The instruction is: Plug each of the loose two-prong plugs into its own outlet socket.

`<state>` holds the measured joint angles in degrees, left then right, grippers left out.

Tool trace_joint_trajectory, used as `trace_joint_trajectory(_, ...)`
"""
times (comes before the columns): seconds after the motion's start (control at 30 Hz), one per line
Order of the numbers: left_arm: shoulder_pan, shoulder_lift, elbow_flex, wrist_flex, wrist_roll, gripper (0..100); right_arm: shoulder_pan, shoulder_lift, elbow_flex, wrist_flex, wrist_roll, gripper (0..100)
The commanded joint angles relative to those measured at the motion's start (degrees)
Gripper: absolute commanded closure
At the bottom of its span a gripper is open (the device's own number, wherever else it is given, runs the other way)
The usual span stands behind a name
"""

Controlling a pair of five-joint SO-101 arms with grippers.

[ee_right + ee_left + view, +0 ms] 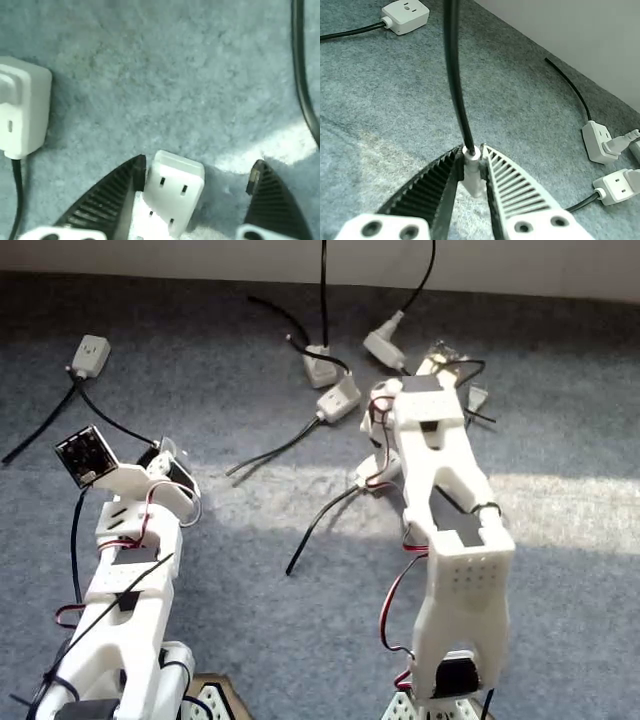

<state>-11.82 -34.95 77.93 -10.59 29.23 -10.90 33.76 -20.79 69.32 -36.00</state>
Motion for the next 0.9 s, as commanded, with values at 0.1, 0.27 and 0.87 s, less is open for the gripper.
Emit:
trace_joint_trajectory(0.1, 6.9, -0.31, -3.03, -4.13, -2.9, 99, 4.26, -2.68, -12.09, 8.13, 2.02, 68.4)
trace_joint_trajectory(0.27, 13.49, -0.31, -3.12, -10.29, -9.05, 99, 7.08, -2.68, -13.49, 10.51, 6.24, 68.4)
trace_joint_trajectory(0.87, 40.31, 15.25, -23.16, -3.69, 0.35, 99, 25.27, -2.77, 12.0, 8.92, 12.13, 68.4)
